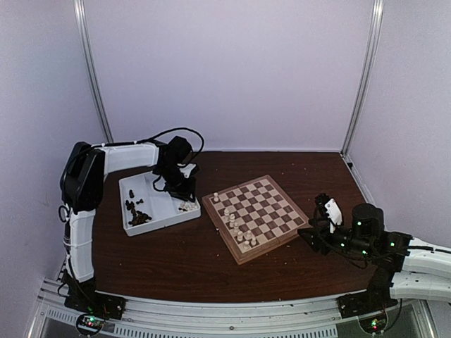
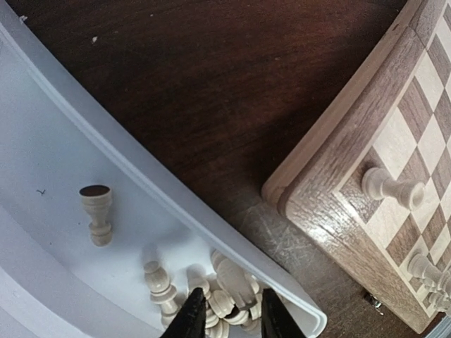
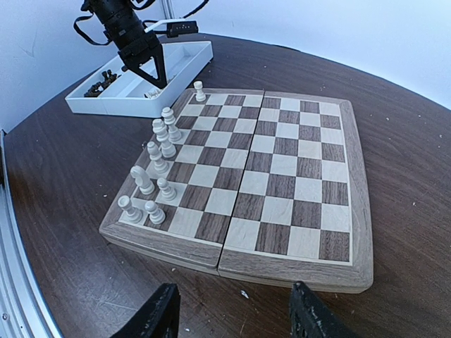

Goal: Set up the chess pieces on the board
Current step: Pick up the chess piece from the storage box.

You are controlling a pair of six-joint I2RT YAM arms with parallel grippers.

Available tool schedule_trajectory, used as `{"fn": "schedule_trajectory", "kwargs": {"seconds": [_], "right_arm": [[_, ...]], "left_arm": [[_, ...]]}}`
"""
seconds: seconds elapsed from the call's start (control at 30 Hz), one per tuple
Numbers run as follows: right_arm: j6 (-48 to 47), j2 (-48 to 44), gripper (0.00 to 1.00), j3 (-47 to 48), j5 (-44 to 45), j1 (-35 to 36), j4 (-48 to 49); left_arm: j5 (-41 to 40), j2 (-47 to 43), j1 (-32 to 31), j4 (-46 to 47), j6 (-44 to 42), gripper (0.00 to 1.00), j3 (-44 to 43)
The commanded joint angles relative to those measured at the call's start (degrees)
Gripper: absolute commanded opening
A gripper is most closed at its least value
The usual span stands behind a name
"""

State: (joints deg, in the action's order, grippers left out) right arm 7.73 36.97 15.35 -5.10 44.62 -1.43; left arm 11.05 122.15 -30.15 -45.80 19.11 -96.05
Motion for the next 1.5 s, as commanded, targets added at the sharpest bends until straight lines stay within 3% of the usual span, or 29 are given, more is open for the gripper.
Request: {"fn": "schedule_trajectory", "kwargs": {"seconds": [0.0, 0.37, 0.8, 1.13, 1.47], "right_arm": [[-0.26, -0.67, 0.54, -0.79, -0.12, -0.15, 1.34], [-0.27, -0.84, 0.55, -0.85, 0.07, -0.15, 1.34], [-0.26, -0.67, 0.55, -0.77, 0.18, -0.15, 1.31], [-0.26, -0.79, 0.55, -0.85, 0.10, -0.19, 1.32], [-0.21, -0.76, 0.55, -0.85, -0.05, -0.15, 1.33]], "left_arm": [[-0.98, 1.78, -0.08, 1.33, 0.50, 0.27, -1.83], [-3.11, 4.11, -0.08, 1.33, 0.40, 0.25, -4.32], [-2.40, 2.75, -0.26, -0.09, -0.08, 0.03, -5.27], [-3.10, 1.18, -0.57, -1.65, 0.00, 0.01, -5.16], [-8.46, -8.83, -2.98, -3.86, -0.33, 0.01, -3.14]]}}
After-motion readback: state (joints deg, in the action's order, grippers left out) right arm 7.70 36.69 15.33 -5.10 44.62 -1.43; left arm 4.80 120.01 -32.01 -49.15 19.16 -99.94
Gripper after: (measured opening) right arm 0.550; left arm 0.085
